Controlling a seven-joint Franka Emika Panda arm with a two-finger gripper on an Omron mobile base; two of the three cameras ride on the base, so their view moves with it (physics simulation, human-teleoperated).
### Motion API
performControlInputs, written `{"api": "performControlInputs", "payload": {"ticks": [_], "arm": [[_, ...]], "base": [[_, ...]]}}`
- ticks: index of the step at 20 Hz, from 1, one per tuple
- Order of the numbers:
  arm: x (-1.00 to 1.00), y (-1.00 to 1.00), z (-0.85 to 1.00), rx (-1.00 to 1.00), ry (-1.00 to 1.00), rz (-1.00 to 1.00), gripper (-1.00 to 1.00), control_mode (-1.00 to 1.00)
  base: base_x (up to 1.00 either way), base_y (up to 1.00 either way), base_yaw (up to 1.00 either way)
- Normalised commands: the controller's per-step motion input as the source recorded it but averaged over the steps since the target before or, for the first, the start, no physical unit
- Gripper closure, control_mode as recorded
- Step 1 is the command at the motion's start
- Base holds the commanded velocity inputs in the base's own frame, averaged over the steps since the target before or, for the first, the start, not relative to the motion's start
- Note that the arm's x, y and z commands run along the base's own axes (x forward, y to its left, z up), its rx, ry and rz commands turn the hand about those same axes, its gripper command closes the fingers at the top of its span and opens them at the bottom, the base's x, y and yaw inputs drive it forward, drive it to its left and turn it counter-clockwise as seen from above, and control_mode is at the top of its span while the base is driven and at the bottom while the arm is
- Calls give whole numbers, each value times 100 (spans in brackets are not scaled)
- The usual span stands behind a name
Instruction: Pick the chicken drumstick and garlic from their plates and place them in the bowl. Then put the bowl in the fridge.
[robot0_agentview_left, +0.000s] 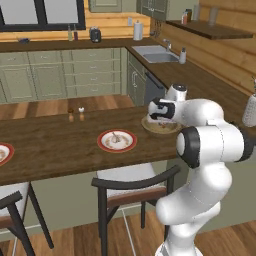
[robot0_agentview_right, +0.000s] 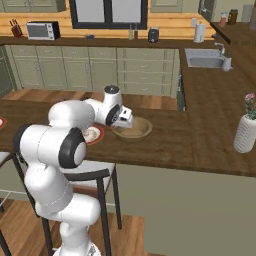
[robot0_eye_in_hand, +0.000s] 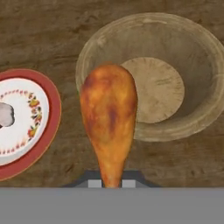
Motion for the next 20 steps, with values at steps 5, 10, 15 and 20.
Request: {"api": "performControlInputs", "payload": {"ticks": [5, 10, 15, 20], "arm": [[79, -24, -49, 0, 0, 0, 100, -100], [59, -3, -49, 0, 0, 0, 100, -100], [25, 0, -32, 0, 0, 0, -100, -100], [3, 0, 0, 0, 1, 0, -100, -100]], "base": [[0, 0, 0], [0, 0, 0], [0, 0, 0], [0, 0, 0]]}}
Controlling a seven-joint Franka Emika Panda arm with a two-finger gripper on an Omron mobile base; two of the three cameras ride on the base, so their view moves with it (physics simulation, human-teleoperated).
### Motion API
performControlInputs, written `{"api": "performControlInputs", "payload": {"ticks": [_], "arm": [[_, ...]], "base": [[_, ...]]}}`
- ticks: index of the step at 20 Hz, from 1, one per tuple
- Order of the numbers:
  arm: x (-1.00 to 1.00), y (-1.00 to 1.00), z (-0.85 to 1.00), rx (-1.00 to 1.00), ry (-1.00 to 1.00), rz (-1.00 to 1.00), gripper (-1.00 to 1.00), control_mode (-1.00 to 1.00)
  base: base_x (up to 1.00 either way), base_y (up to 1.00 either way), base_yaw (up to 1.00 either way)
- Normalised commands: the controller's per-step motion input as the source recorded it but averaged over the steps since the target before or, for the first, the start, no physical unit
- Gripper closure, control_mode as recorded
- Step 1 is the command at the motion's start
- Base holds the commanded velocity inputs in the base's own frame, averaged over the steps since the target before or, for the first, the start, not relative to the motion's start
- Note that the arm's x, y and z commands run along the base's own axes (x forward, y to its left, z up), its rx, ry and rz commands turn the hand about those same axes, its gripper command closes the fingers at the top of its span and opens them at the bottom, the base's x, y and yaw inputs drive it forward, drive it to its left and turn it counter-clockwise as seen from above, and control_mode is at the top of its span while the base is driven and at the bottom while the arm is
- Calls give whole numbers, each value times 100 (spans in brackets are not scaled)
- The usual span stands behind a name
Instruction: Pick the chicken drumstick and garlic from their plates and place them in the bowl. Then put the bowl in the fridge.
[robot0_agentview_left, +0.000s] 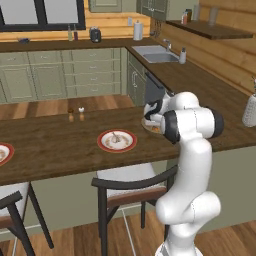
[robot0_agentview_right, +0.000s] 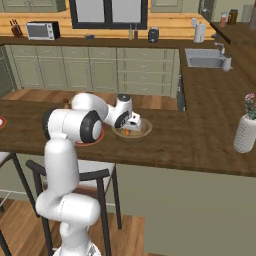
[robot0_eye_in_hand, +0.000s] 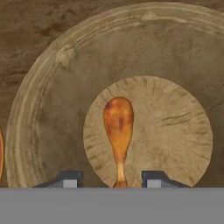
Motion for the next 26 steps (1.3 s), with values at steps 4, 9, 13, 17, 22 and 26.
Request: {"api": "performControlInputs", "payload": {"ticks": [4, 9, 13, 17, 22, 26], "arm": [[-60, 5, 55, 0, -19, 0, -100, -100], [-100, 56, 67, 0, -8, 2, -100, -100], [-91, 89, 54, 0, 0, 7, -100, -100], [-48, 81, 25, 0, 0, 8, -100, -100], [11, 68, -15, 0, 9, 11, -100, -100], [51, 58, -7, 0, 7, 5, -100, -100]], "base": [[0, 0, 0], [0, 0, 0], [0, 0, 0], [0, 0, 0], [0, 0, 0], [0, 0, 0]]}}
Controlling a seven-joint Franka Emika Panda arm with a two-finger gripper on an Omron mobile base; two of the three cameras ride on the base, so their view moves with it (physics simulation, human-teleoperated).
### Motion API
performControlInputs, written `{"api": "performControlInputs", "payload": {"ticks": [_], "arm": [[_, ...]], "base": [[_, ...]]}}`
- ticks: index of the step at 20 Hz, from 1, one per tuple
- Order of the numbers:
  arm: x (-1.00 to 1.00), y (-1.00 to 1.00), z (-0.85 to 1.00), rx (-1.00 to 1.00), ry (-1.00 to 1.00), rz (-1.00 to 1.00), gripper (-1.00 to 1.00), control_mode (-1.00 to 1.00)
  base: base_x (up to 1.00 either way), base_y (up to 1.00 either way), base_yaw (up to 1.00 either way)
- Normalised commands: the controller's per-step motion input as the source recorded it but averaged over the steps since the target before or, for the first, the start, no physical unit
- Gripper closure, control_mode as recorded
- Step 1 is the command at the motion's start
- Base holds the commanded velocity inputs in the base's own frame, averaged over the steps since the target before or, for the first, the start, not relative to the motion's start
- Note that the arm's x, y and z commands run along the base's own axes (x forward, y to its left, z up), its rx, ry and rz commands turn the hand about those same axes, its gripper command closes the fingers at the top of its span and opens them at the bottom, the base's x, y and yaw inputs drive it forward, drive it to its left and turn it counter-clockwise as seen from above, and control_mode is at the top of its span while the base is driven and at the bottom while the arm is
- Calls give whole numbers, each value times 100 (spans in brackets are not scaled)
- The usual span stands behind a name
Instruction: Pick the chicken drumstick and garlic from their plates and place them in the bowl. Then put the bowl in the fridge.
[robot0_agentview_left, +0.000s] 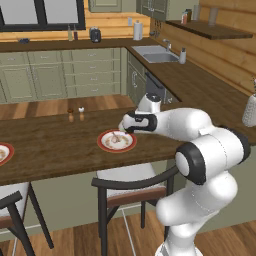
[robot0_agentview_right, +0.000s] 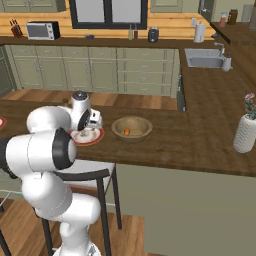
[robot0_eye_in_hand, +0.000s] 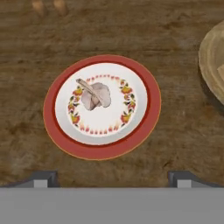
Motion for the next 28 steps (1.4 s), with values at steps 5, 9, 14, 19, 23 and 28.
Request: {"api": "performControlInputs", "payload": {"ticks": [5, 9, 14, 19, 23, 28], "arm": [[31, 54, -21, -2, 6, 2, -100, -100], [59, 29, -33, -7, 0, 0, -100, -100], [53, 20, -38, -7, 0, 0, -100, -100], [39, 6, -41, -3, 2, 0, -100, -100], [39, 1, -29, -1, 0, 0, -100, -100], [32, 2, -31, -2, 2, 0, -100, -100]], "base": [[0, 0, 0], [0, 0, 0], [0, 0, 0], [0, 0, 0], [0, 0, 0], [0, 0, 0]]}}
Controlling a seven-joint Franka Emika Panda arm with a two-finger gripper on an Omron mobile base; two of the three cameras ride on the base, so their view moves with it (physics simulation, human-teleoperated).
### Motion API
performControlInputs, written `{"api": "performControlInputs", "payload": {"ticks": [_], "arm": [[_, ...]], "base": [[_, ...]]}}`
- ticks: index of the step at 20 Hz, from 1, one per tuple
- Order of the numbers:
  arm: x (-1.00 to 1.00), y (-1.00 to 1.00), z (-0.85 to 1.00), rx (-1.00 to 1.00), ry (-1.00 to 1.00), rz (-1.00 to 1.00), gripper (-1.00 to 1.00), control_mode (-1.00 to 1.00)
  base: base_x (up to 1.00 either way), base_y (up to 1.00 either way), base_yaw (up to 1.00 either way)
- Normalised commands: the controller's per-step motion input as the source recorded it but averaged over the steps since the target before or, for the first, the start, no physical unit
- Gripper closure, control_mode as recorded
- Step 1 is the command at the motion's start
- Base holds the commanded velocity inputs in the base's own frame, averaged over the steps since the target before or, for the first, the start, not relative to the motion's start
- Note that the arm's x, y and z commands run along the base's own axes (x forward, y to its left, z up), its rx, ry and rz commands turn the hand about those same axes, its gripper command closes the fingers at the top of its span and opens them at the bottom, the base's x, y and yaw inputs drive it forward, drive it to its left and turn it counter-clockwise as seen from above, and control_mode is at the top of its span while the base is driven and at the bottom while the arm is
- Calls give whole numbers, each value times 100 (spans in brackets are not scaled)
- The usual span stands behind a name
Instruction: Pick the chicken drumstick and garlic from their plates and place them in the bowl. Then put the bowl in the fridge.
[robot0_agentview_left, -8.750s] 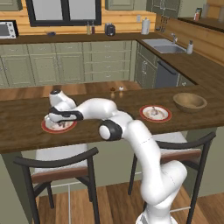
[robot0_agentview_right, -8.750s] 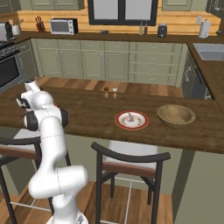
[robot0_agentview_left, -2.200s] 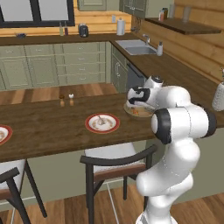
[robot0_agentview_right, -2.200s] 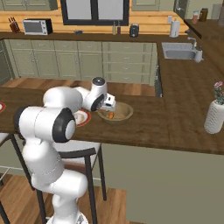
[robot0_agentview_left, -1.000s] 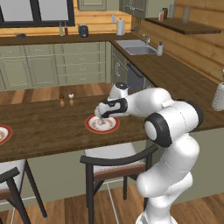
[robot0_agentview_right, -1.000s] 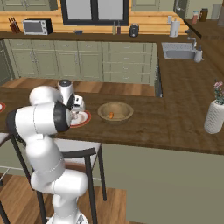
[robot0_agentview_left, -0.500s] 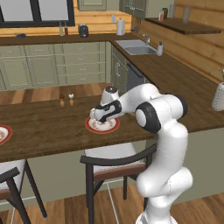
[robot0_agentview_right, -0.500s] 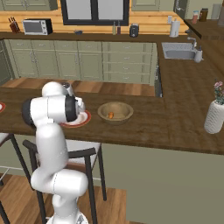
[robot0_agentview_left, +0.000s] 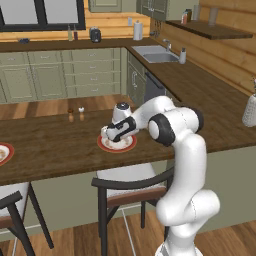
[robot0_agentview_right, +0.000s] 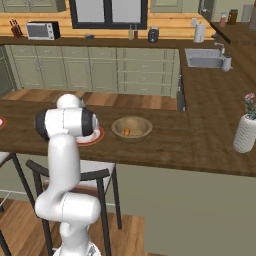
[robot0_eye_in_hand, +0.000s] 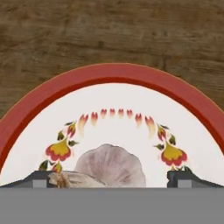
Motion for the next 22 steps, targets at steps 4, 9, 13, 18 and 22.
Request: {"api": "performControlInputs", "payload": {"ticks": [4, 9, 13, 18, 22], "arm": [[29, 8, -24, -1, 0, 0, -100, -100], [0, 22, -29, -2, 9, 0, 100, -100], [-21, 6, -23, -1, 10, 0, 100, -100], [-64, -25, 27, 0, -19, 0, 100, -100], [-27, -63, 34, 0, -32, 0, 100, -100]], "base": [[0, 0, 0], [0, 0, 0], [0, 0, 0], [0, 0, 0], [0, 0, 0]]}}
